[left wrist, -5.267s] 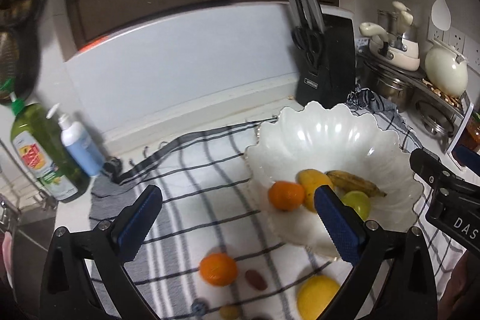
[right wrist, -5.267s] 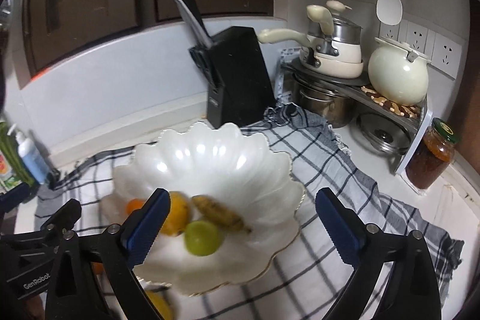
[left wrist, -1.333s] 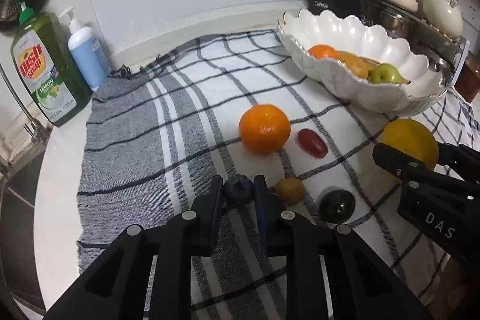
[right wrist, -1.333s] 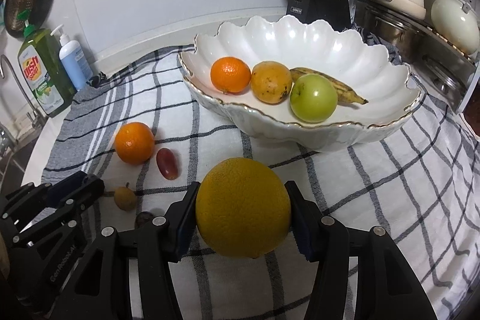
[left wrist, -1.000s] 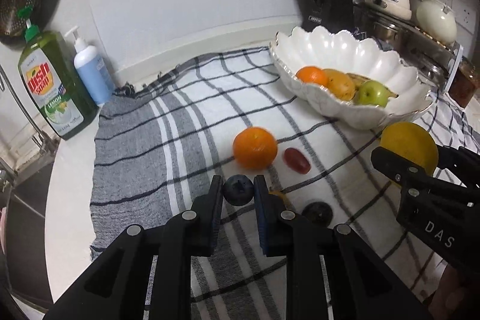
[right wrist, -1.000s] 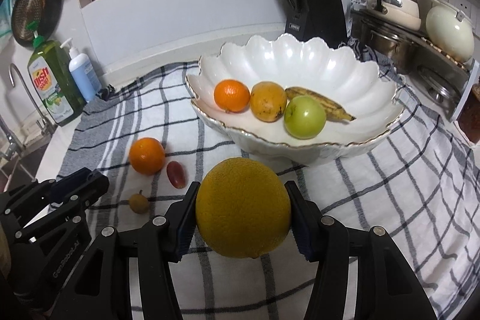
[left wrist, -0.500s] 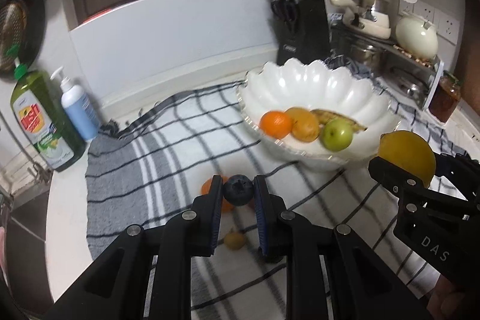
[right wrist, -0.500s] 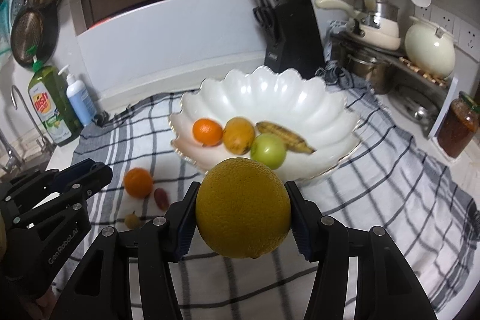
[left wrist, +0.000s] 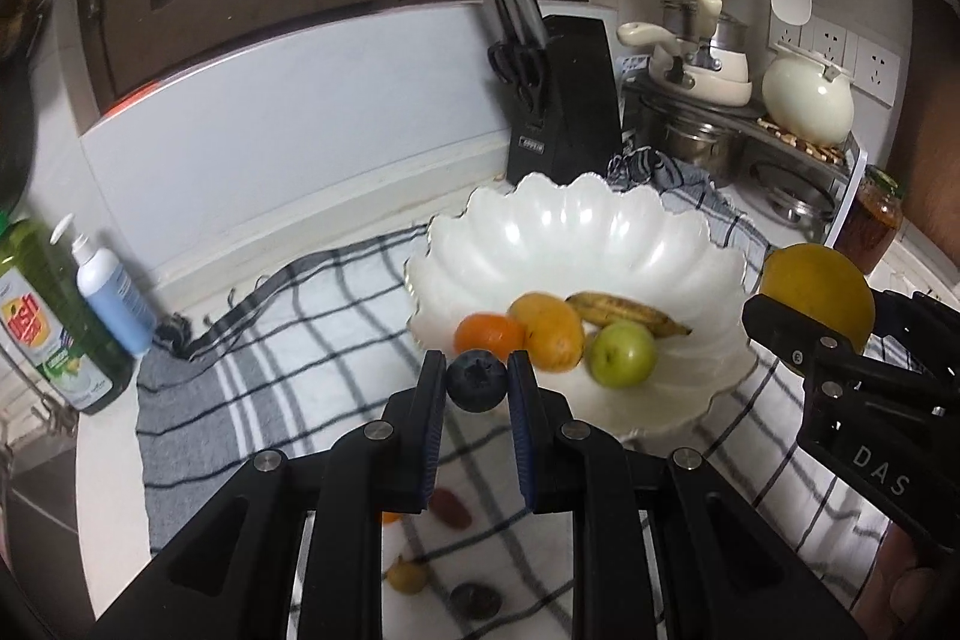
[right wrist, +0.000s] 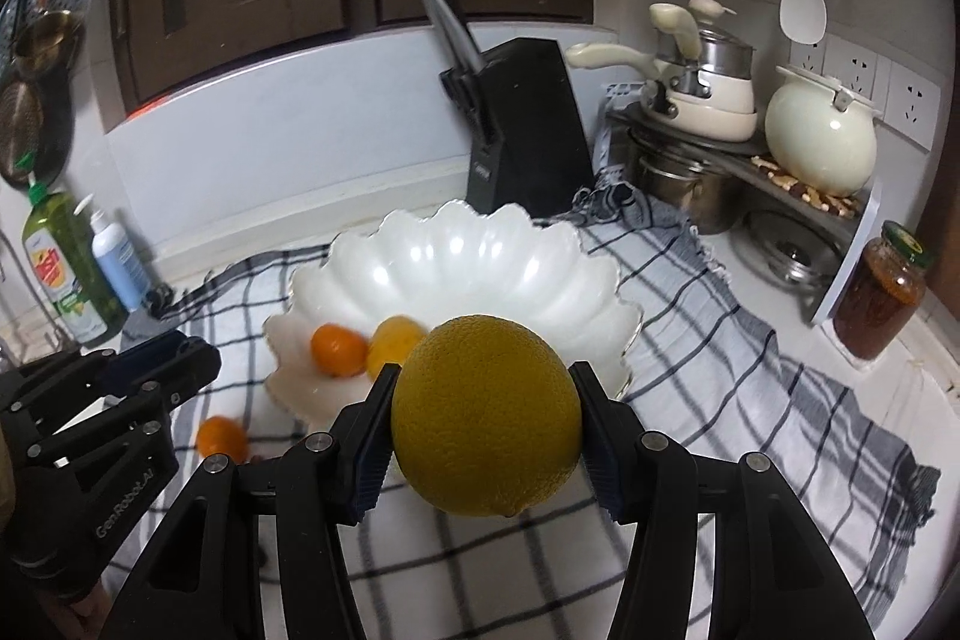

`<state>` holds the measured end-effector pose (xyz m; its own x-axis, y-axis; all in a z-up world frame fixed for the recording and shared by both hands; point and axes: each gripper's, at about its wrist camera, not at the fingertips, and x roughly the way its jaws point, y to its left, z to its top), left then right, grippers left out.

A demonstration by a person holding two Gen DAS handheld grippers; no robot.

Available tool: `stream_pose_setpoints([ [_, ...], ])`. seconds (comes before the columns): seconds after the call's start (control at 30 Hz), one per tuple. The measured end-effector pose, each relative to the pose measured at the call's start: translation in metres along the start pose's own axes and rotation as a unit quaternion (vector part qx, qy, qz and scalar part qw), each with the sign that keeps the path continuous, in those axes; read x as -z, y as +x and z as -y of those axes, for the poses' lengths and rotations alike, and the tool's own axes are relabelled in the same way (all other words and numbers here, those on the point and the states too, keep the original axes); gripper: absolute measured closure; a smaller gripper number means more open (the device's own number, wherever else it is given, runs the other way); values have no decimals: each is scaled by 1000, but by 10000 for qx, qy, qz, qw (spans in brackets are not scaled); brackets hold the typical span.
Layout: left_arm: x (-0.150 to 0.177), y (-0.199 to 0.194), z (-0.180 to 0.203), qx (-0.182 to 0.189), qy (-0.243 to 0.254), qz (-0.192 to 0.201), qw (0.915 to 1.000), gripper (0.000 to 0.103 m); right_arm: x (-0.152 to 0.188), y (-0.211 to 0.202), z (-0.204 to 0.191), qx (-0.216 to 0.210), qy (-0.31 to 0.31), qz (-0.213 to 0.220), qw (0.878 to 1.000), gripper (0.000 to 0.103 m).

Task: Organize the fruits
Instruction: 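Carry blueberry and yellow citrus into the white bowl and open both tools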

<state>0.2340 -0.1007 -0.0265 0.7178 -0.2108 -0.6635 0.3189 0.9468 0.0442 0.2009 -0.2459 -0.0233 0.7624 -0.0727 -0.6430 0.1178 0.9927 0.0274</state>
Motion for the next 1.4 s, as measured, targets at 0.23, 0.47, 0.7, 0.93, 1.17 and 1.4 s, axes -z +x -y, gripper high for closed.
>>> stream_pose_setpoints([
  [0.23, -20, 19, 3, -10, 15, 11, 10000, 81, -17, 17, 10, 92, -60, 39, 9999, 47],
  [0.47, -32, 45, 6, 41, -2, -105, 9999, 81, -29, 40, 21, 160, -39, 4, 9999, 47],
  [0.7, -29, 80, 12, 39, -19, -407, 9992, 81, -31, 70, 34, 282, -14, -195, 9994, 47],
  [0.93, -23, 108, 22, -2, 1, -657, 9978, 81, -28, 98, 47, 305, 45, -384, 9988, 47],
  [1.17, -18, 124, 25, -25, -20, -832, 9965, 79, -22, 119, 52, 282, 48, -581, 9979, 47],
  [1.4, -18, 119, 28, -206, 50, -785, 9967, 42, -20, 120, 55, 390, 55, -579, 9975, 28],
])
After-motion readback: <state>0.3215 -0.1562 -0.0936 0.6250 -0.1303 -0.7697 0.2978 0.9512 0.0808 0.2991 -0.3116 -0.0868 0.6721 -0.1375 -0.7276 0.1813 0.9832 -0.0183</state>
